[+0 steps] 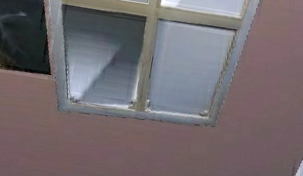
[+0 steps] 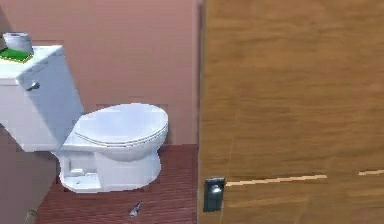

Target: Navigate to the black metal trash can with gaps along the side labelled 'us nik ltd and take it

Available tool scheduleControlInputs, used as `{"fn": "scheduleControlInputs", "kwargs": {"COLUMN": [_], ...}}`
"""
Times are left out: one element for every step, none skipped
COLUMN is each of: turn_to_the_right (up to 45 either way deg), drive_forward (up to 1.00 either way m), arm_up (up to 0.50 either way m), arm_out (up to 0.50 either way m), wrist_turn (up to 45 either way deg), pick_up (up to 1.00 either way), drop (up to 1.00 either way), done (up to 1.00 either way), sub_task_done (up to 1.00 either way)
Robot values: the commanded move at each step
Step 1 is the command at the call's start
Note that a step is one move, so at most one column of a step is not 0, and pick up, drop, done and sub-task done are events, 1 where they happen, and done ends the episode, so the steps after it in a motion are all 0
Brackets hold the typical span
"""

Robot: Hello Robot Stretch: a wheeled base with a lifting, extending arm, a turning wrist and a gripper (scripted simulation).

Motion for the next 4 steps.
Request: {"fn": "scheduleControlInputs", "kwargs": {"turn_to_the_right": [9.0, 3.0, 0.0, -45.0], "drive_forward": [0.0, 0.0, 0.5, 0.0], "arm_up": [0.0, 0.0, 0.0, 0.0], "arm_out": [0.0, 0.0, 0.0, 0.0], "wrist_turn": [0.0, 0.0, 0.0, 0.0], "pick_up": [0.0, 0.0, 0.0, 0.0], "drop": [0.0, 0.0, 0.0, 0.0], "done": [0.0, 0.0, 0.0, 0.0], "sub_task_done": [0.0, 0.0, 0.0, 0.0]}}
